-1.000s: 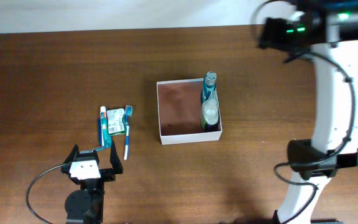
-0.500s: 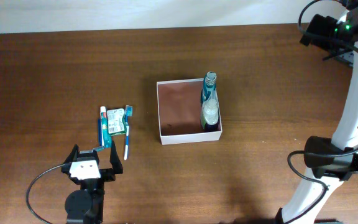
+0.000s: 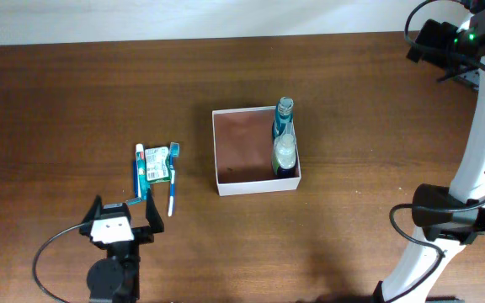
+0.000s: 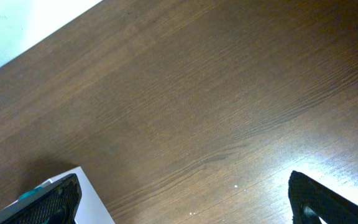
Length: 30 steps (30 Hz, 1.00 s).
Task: Pack container
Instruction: 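Raise the left arm and move it over the toothpaste box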
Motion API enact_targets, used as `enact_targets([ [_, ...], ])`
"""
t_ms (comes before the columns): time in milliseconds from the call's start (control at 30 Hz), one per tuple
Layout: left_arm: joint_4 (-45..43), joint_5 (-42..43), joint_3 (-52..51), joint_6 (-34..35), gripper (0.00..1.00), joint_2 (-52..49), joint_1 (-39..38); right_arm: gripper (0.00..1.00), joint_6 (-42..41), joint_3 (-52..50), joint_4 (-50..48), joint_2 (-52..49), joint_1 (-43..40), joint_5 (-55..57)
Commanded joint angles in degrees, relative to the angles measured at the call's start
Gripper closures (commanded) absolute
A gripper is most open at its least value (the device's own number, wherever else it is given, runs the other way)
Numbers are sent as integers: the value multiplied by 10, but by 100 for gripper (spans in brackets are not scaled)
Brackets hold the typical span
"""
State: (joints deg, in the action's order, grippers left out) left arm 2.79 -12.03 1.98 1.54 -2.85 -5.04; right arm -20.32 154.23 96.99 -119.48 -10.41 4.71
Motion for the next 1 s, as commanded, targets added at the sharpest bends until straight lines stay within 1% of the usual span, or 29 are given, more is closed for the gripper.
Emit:
enact_targets([
  [0, -42, -34, -4, -3, 0, 1, 3, 2, 6, 1, 3, 8, -2, 5],
  [67, -70, -33, -1, -22, 0, 1, 3, 1, 6, 1, 3, 8, -2, 5],
  [167, -93, -35, 25, -31, 1, 1, 4, 2, 6, 1, 3, 8, -2, 5],
  [200, -91, -46, 53, -75, 1, -2, 5, 1, 6, 1, 3, 8, -2, 5],
  [267, -79, -76, 89, -131, 1, -14, 5, 2, 6, 1, 3, 8, -2, 5],
  [333, -35, -106, 150, -141, 1, -36, 5, 2, 6, 1, 3, 8, -2, 5],
  [367, -5, -105, 179, -141, 1, -49, 5, 2, 6, 1, 3, 8, -2, 5],
  [500, 153, -98, 308, -141, 1, -145, 4, 1, 6, 1, 3, 8, -2, 5],
  [600, 231, -56, 387, -141, 1, -233, 4, 2, 6, 1, 3, 8, -2, 5],
  [667, 260, -33, 431, -141, 0, -292, 4, 2, 6, 1, 3, 8, -2, 5],
  [700, 264, -5, 456, -141, 1, -332, 4, 2, 6, 1, 3, 8, -2, 5],
  [800, 254, 93, 497, -141, 1, -393, 4, 1, 6, 1, 3, 8, -2, 5],
  [867, 242, 148, 515, -141, 1, -423, 4, 2, 6, 1, 3, 8, -2, 5],
  [967, 209, 203, 518, -140, 1, -446, 4, 1, 6, 1, 3, 8, -2, 5],
])
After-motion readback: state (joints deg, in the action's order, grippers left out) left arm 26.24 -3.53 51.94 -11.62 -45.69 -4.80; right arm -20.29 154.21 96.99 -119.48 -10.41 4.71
